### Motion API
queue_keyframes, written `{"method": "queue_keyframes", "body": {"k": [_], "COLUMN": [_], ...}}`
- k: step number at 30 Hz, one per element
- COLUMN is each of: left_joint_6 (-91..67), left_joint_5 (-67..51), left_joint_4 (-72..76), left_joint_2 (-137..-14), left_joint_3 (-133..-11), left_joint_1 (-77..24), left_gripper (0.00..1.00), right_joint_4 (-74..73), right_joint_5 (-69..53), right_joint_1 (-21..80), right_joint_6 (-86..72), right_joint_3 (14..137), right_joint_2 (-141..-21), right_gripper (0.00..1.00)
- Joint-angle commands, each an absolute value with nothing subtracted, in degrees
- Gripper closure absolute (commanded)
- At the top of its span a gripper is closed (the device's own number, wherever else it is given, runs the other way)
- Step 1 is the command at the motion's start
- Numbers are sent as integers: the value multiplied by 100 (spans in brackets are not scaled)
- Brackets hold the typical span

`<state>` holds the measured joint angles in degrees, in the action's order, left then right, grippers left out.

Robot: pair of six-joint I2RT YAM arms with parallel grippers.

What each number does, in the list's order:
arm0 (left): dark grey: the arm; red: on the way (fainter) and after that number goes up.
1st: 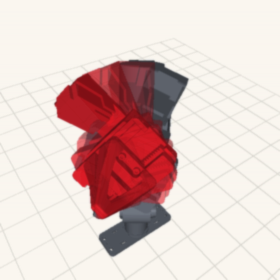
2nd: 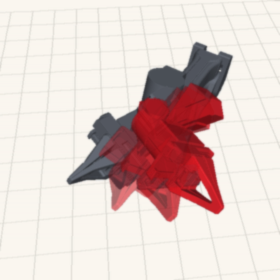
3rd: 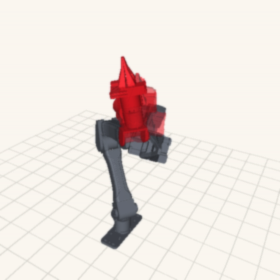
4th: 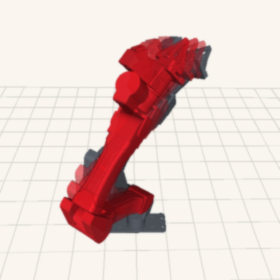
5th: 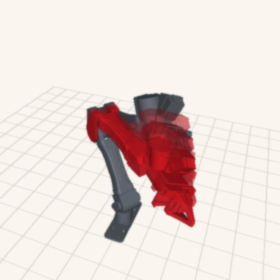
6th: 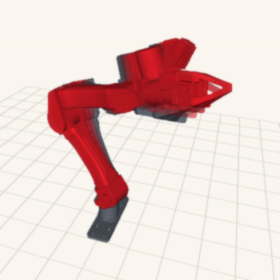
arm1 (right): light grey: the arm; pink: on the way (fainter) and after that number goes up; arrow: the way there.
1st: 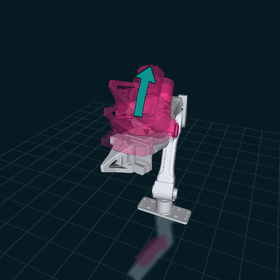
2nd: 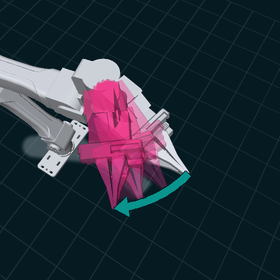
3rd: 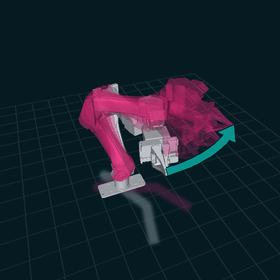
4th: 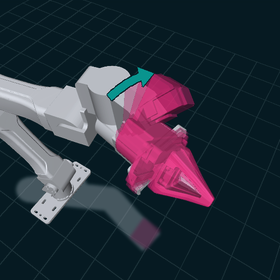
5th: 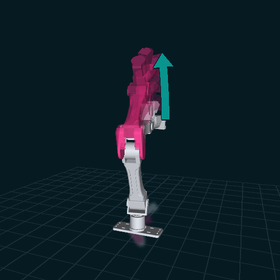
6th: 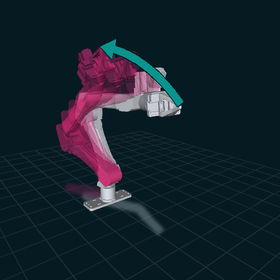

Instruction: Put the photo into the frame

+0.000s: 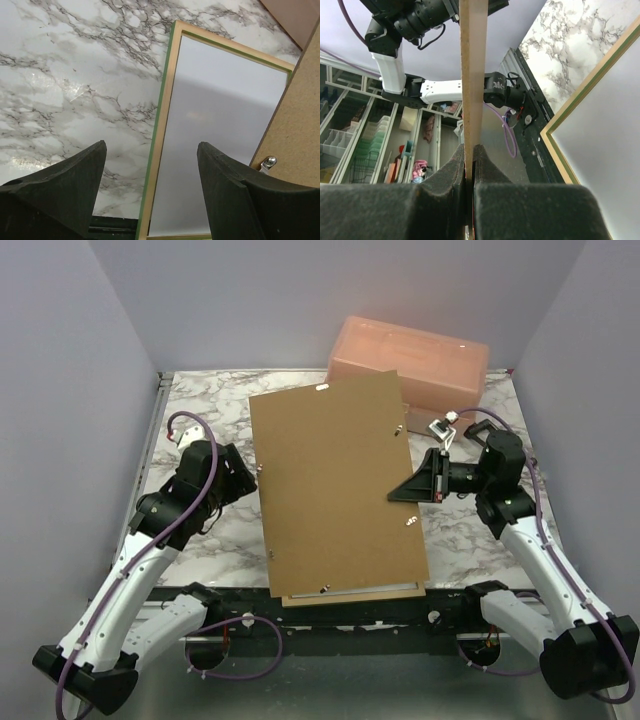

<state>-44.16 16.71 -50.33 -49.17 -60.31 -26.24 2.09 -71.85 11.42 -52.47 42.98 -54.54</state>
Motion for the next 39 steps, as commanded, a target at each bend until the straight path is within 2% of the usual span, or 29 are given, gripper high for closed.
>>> {"method": "queue_keyframes", "body": {"k": [1, 13, 23, 30, 35, 39], "left_joint_6": [-4393, -4626, -4913, -5051, -5200, -5225], "left_joint_5": [2024, 1829, -162, -540, -486, -310], "left_joint_4": [-5434, -5387, -3135, -2039, -1509, -1471], "left_joint_2": [-4836, -5032, -5352, -6278, -6847, -7196], "left_joint_3": [-6010, -5560, -3594, -3142, -2956, -2928], "left_joint_1": [-2610, -2610, -2627, -2850, -3023, -3115], "left_gripper": [25, 25, 32, 33, 37, 47], "right_joint_4": [672, 1493, 1486, 1447, 1379, 1344], "right_joint_5": [-7200, -7053, -6907, -6952, -7004, -7045], "right_joint_1": [1169, 1169, 1021, 918, 829, 783], "right_joint_6": [-5295, -5914, -6006, -6034, -5994, -5965], "right_joint_3": [4229, 3791, 3878, 3850, 3858, 3876], "right_joint_2": [-5300, -5349, -5527, -5519, -5515, -5516], "right_gripper": [99, 99, 99, 99, 99, 99]}}
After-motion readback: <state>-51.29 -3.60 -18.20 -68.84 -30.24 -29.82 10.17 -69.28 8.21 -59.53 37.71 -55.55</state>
